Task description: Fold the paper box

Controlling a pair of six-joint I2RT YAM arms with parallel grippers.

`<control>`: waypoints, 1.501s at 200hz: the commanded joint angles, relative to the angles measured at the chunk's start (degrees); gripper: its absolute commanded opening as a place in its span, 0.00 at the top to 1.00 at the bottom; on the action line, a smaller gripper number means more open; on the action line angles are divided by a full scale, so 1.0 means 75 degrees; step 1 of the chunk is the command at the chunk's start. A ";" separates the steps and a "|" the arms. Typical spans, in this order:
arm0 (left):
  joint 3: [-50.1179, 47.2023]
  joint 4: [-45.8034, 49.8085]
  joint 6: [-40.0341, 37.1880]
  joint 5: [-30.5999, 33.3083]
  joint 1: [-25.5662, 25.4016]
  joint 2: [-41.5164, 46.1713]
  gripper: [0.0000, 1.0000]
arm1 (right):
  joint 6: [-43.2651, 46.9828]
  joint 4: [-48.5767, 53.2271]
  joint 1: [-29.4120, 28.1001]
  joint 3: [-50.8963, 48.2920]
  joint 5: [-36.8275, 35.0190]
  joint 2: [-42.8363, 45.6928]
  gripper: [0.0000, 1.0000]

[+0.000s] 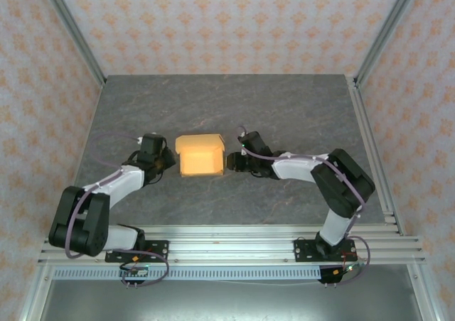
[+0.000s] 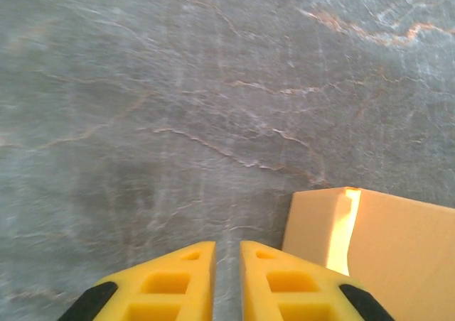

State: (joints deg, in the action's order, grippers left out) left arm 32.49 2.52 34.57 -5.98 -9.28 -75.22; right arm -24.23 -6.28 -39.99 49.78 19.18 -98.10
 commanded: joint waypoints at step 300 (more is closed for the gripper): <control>0.4559 0.4105 0.0816 -0.2783 0.0368 -0.1802 0.16 | -0.2221 0.4578 -0.0041 0.5658 0.1275 -0.1723 0.10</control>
State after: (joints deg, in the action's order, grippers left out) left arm 65.25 33.45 40.58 -25.54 -5.76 -87.29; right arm -39.22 29.80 -39.81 92.79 27.55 -110.08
